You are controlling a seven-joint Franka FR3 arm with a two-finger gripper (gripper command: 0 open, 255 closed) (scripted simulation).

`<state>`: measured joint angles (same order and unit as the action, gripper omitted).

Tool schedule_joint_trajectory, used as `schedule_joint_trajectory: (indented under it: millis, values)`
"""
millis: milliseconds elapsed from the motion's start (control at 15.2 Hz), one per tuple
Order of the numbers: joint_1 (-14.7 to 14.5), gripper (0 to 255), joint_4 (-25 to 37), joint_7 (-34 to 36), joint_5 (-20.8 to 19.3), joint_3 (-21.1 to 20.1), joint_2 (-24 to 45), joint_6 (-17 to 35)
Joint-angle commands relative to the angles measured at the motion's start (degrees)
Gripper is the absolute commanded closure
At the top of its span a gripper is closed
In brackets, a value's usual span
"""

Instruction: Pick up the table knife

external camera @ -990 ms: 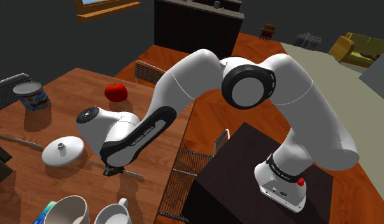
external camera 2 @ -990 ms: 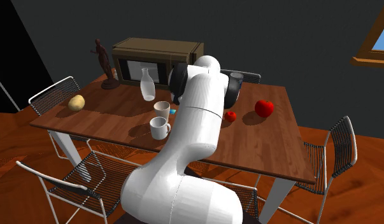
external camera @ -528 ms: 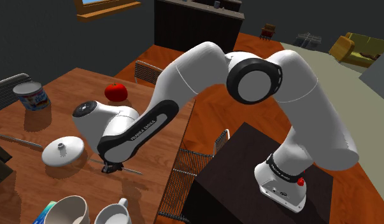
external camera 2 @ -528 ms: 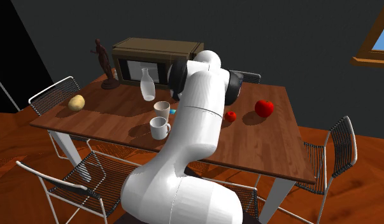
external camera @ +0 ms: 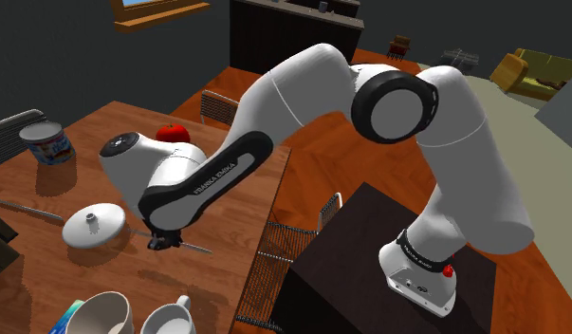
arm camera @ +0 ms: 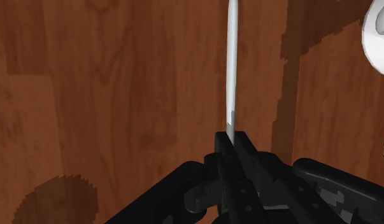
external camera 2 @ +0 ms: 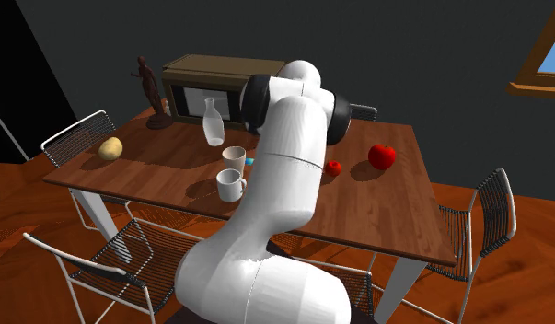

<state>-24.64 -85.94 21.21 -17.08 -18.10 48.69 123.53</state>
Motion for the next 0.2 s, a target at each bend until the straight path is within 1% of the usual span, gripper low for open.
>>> schedule_joint_trajectory:
  millis: [0, 132]
  values:
    - [0.16, 255, 0.08, -0.19, 0.23, -0.2, -0.79, -0.88]
    - [0.17, 255, 0.09, -0.2, 0.25, -0.22, -0.86, -0.95]
